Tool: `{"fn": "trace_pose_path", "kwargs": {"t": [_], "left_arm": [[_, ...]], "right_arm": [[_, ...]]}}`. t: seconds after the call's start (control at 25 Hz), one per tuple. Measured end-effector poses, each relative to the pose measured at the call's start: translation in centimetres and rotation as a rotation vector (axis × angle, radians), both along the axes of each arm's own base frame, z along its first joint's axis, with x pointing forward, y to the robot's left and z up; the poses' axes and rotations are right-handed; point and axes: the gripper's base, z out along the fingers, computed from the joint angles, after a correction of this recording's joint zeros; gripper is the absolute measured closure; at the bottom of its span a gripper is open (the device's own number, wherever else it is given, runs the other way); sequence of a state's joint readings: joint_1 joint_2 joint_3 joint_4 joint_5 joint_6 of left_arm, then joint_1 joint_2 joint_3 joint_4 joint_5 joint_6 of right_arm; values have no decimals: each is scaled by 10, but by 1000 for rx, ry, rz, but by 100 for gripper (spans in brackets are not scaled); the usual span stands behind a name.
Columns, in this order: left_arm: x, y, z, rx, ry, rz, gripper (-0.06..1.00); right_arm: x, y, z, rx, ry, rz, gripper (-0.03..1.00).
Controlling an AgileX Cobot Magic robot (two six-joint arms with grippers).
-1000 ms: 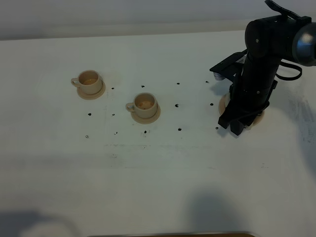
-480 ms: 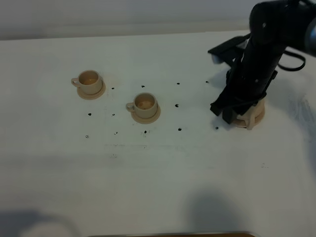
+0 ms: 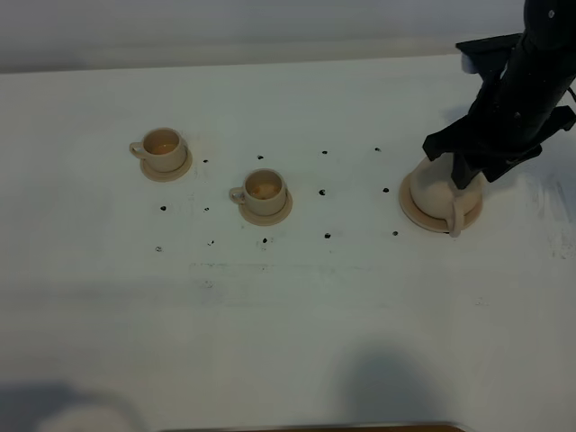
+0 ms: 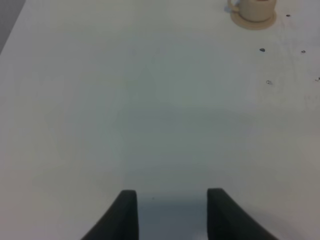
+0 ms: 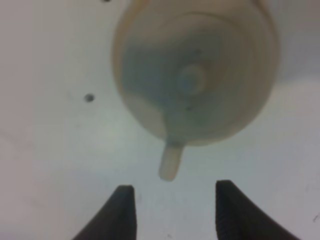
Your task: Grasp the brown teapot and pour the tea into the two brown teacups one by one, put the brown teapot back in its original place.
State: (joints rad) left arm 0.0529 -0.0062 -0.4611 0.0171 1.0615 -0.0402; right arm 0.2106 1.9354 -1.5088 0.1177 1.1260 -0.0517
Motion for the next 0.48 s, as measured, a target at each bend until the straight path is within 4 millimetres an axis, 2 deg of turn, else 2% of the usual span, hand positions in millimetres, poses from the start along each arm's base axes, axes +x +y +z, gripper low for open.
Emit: {"fn": "trace_pose_path", "kwargs": {"t": [0.12,0.36,0.48], "left_arm": [[0,0,0,0,0,0,63],[0,0,0,0,0,0,63],[0,0,0,0,0,0,63]], "right_arm": [[0,-1,-3,0,0,-19,58],[-2,-1,-32,-13,67,-33,58],[-1,-1,-38,-16,78,-44,58]]}}
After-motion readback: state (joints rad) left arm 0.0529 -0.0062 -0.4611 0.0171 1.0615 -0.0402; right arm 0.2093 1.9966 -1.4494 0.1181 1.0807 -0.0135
